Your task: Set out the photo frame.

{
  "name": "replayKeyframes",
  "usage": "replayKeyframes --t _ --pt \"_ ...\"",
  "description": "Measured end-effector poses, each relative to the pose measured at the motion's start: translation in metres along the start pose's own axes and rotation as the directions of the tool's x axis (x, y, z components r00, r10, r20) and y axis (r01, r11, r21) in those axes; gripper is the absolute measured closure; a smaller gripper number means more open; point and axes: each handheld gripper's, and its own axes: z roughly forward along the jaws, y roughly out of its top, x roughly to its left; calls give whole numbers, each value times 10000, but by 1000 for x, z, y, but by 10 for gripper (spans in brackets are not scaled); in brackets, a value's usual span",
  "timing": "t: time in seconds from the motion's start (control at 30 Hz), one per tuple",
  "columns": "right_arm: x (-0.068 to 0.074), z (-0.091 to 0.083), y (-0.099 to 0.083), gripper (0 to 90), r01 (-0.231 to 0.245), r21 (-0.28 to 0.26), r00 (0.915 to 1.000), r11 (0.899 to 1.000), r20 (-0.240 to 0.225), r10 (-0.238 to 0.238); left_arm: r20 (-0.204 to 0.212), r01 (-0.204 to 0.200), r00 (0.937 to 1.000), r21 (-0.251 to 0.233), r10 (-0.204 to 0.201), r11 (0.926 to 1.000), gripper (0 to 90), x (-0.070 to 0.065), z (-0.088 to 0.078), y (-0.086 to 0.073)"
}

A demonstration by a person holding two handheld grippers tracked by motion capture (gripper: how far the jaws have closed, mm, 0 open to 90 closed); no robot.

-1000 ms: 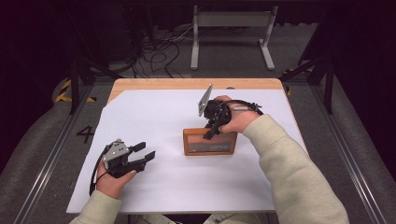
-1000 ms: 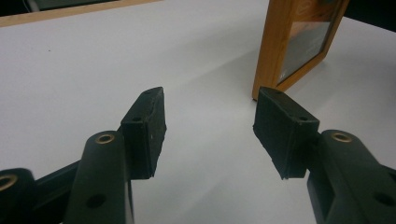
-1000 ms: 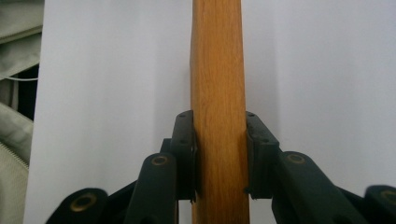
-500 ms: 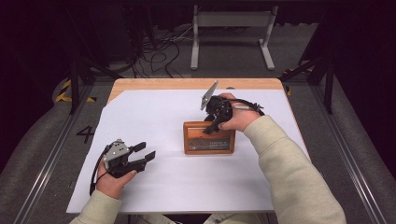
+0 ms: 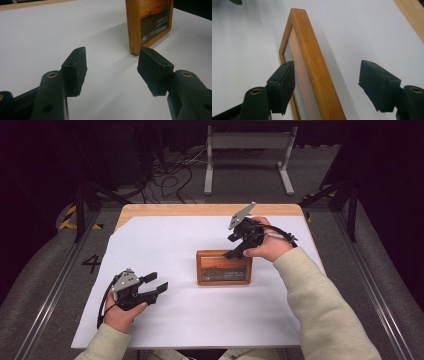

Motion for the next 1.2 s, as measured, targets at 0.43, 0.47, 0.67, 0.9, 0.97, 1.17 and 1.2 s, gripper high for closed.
replayKeyframes --t 0.43,0.47,0.67,0.9,0.97,1.17,1.2 --pt "18 -48 -43 249 -925 -825 9908 9923 909 999 34 -373 9993 113 372 9992 391 -8 4 6" --pt "21 -54 -50 248 -990 -989 9896 9902 944 1084 55 -398 9992 151 397 9991 391 -8 5 7" --pt "29 -68 -67 227 -1049 -1321 9836 9857 1324 1224 135 -483 9988 191 480 9987 390 -9 7 8" --pt "43 -77 -96 198 -1362 -2751 9673 9517 1706 1878 195 -470 9987 253 465 9986 390 -12 2 5" --pt "45 -75 -104 171 -1529 -2968 9636 9426 1668 2088 225 -471 9987 244 466 9986 389 -13 0 5" --pt "50 -72 -124 128 -1833 -3227 9529 9286 1738 2485 233 -498 9985 266 492 9984 388 -12 -3 2" --pt "51 -72 -129 127 -1920 -3378 9489 9214 1758 2622 228 -557 9982 271 551 9981 388 -12 -4 2"
